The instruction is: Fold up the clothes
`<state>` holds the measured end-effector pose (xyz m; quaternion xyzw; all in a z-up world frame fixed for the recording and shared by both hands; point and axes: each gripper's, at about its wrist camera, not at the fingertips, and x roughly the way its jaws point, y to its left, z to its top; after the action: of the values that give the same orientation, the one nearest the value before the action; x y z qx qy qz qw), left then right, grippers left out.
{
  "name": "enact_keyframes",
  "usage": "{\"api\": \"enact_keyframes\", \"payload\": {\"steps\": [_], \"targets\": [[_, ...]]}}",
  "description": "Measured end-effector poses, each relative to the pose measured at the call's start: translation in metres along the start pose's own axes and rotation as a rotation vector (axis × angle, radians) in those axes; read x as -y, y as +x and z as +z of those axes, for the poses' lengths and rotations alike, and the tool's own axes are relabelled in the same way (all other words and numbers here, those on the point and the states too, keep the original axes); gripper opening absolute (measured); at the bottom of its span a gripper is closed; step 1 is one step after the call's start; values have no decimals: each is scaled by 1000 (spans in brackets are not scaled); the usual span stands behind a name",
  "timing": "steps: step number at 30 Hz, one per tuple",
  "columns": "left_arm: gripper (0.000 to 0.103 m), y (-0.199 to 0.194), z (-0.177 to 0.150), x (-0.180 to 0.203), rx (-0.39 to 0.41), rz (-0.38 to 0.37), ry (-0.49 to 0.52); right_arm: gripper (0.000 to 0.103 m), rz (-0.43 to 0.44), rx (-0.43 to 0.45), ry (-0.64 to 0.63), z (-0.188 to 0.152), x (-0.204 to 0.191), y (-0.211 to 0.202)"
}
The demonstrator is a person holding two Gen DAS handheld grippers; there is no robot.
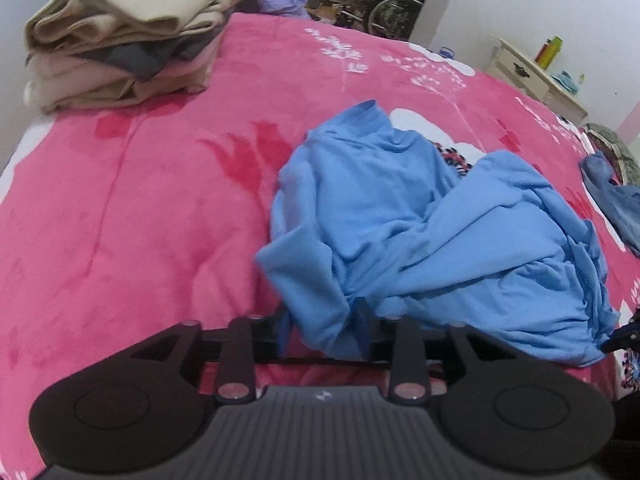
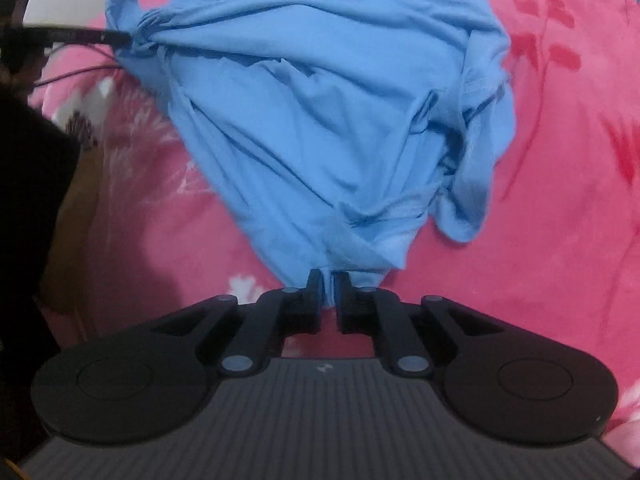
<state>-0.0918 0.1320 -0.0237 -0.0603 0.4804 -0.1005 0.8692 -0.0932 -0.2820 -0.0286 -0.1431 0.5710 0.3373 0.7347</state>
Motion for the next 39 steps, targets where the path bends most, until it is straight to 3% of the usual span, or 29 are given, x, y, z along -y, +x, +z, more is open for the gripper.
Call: {"api": "enact_keyframes", "payload": {"steps": [4, 8, 9, 11, 13, 17, 19, 20, 21, 24, 29, 34, 39], "targets": [[47, 2, 2, -11, -2, -10, -62, 21, 22, 136, -155, 43, -9, -37], [48, 10, 0, -21, -4, -23, -137, 47, 122, 258, -387, 103, -42, -38], [48, 12, -1, -23, -2, -20, -149, 49, 139, 273, -463, 115, -55, -29], [44, 15, -3, -27, -3, -11, -169, 49, 138, 269, -609, 132, -81, 0], [25, 17, -6, -32, -15, 16, -192, 49, 119, 250, -732, 145, -102, 34], [25, 7, -13, -43, -21, 15, -219, 45, 93, 209, -828, 164, -114, 87], [34, -3, -15, -44, -20, 23, -192, 25, 69, 185, -829, 172, -114, 105], [38, -9, -15, -45, -12, 26, -173, 10, 63, 176, -808, 174, -109, 108], [42, -15, -14, -45, 3, 25, -151, 4, 61, 190, -780, 175, -104, 105], [46, -24, -8, -45, 44, 22, -100, 3, 43, 252, -687, 178, -88, 89], [48, -5, 17, -33, 74, 12, -10, 3, 34, 375, -336, 192, -26, 36], [48, 44, 32, -12, 28, 43, 111, 3, -23, 490, 44, 181, 61, -9], [48, 67, 34, -7, 2, 67, 146, 3, -43, 549, 428, 159, 153, -15]]}}
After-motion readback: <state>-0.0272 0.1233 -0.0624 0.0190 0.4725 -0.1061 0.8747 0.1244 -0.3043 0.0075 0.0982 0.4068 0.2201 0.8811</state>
